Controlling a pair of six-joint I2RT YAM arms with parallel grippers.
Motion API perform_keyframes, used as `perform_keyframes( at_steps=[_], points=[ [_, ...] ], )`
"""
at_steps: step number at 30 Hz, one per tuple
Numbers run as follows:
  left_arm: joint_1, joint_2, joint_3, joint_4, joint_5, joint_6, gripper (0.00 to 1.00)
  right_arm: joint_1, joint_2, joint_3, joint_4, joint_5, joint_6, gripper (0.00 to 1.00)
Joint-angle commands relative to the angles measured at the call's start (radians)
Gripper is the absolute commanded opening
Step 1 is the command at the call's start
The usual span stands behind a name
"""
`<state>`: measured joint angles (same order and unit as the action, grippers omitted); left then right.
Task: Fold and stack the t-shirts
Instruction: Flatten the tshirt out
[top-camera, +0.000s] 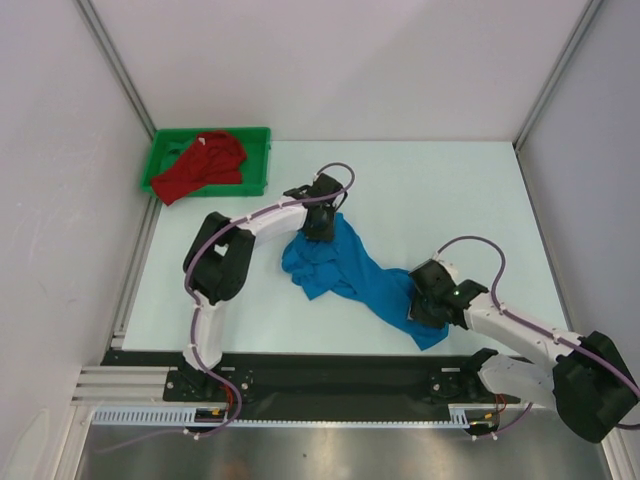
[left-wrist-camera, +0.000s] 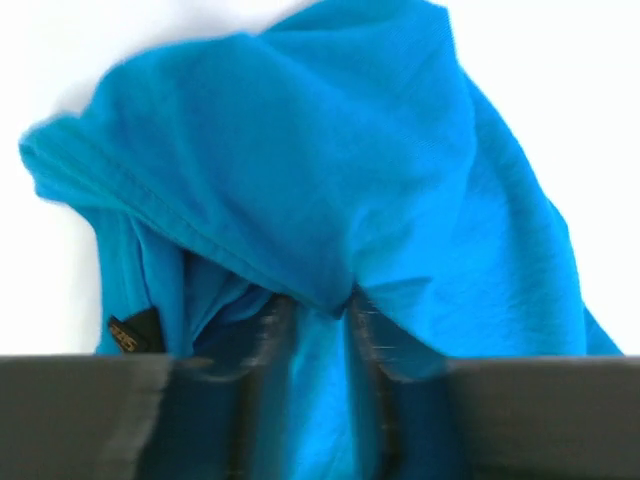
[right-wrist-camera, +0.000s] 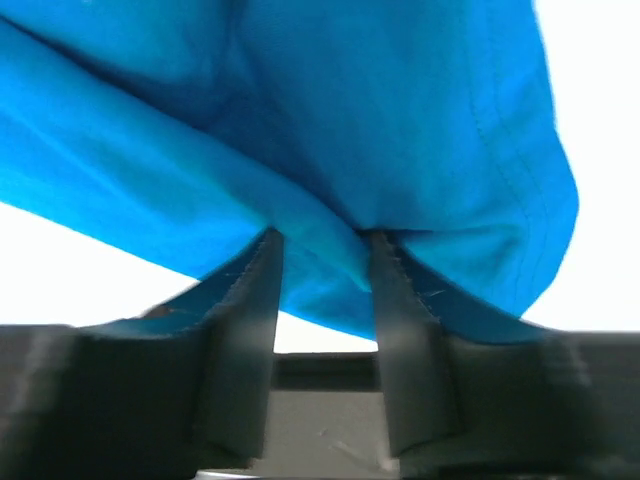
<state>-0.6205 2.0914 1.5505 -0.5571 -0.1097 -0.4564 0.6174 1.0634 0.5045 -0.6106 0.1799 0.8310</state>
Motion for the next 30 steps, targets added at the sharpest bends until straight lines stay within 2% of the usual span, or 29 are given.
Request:
perform_keyframes(
  at_steps=[1, 2, 3, 4, 5, 6, 9, 12, 17, 22, 23, 25, 30],
  points=[
    [-0.007, 0.01, 0.075, 0.017, -0.007, 0.016, 0.27, 0.027, 0.018, 0.0, 0.064, 0.05, 0.051, 0.37],
    [-0.007, 0.006, 0.082, 0.011, -0.015, 0.028, 0.2, 0.028, 0.011, 0.002, 0.061, 0.064, 0.054, 0.3],
    [-0.005, -0.007, 0.092, 0.006, -0.025, 0.035, 0.07, 0.028, 0.004, 0.005, 0.052, 0.075, 0.059, 0.17],
    [-0.004, -0.016, 0.095, -0.006, -0.034, 0.042, 0.01, 0.028, -0.006, 0.018, 0.043, 0.084, 0.065, 0.11],
    [-0.005, -0.025, 0.102, -0.012, -0.054, 0.051, 0.0, 0.028, -0.016, 0.025, 0.023, 0.108, 0.065, 0.02],
    [-0.002, -0.054, 0.103, -0.017, -0.061, 0.059, 0.0, 0.028, -0.04, 0.037, 0.009, 0.119, 0.066, 0.0],
    [-0.002, -0.122, 0.097, -0.05, -0.096, 0.079, 0.0, 0.028, -0.094, 0.101, -0.078, 0.18, 0.068, 0.0],
    [-0.002, -0.263, 0.06, -0.067, -0.11, 0.108, 0.0, 0.027, -0.161, 0.193, -0.182, 0.231, 0.06, 0.0],
    [-0.002, -0.589, -0.053, -0.086, -0.113, 0.146, 0.0, 0.027, -0.285, 0.359, -0.371, 0.294, 0.037, 0.0],
    [-0.002, -0.905, -0.159, -0.095, -0.009, 0.183, 0.0, 0.028, -0.397, 0.556, -0.512, 0.293, -0.003, 0.0],
    [-0.004, -1.012, -0.182, -0.102, 0.008, 0.191, 0.0, 0.028, -0.433, 0.583, -0.552, 0.28, -0.01, 0.0],
    [-0.002, -1.109, -0.197, -0.127, 0.051, 0.194, 0.01, 0.028, -0.465, 0.668, -0.596, 0.273, -0.026, 0.0],
    [-0.004, -1.359, -0.188, -0.168, 0.166, 0.193, 0.0, 0.025, -0.528, 0.859, -0.609, 0.285, -0.079, 0.0]
  ],
)
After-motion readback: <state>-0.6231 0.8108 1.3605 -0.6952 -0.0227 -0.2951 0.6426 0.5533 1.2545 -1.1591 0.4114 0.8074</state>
